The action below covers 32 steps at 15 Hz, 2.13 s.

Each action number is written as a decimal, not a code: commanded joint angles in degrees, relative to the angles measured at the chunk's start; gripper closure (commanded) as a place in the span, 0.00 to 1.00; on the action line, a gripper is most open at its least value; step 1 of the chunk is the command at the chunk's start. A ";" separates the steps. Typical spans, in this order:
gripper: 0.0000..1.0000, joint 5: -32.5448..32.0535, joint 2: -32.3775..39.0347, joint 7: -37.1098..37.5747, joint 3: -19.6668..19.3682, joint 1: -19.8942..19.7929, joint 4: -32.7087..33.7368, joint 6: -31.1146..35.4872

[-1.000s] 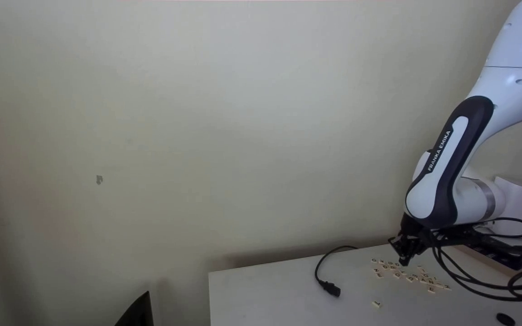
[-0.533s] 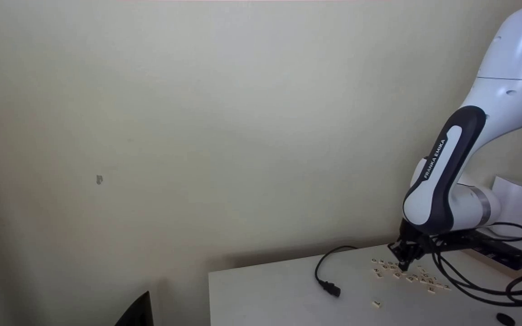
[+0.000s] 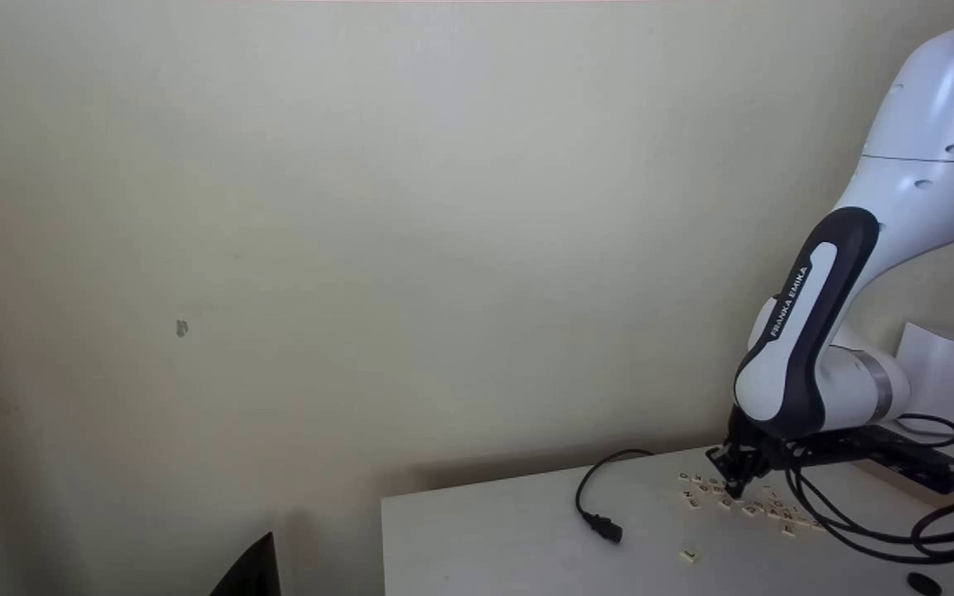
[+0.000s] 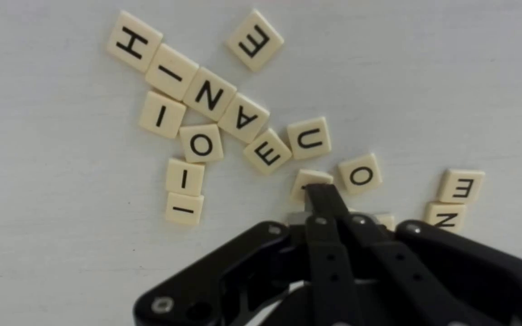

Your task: Arrange some of the tiles neatly to the left

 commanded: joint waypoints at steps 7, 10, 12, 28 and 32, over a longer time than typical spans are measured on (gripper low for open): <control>1.00 1.16 1.41 1.55 2.86 -2.38 1.33 -2.15; 1.00 2.04 0.65 3.14 2.57 -1.93 0.64 -4.68; 1.00 2.85 -0.04 4.62 2.19 -1.44 0.19 -6.92; 1.00 14.85 -1.30 23.37 0.54 4.33 2.31 -21.94; 1.00 16.44 -1.06 25.26 1.22 4.73 2.74 -23.72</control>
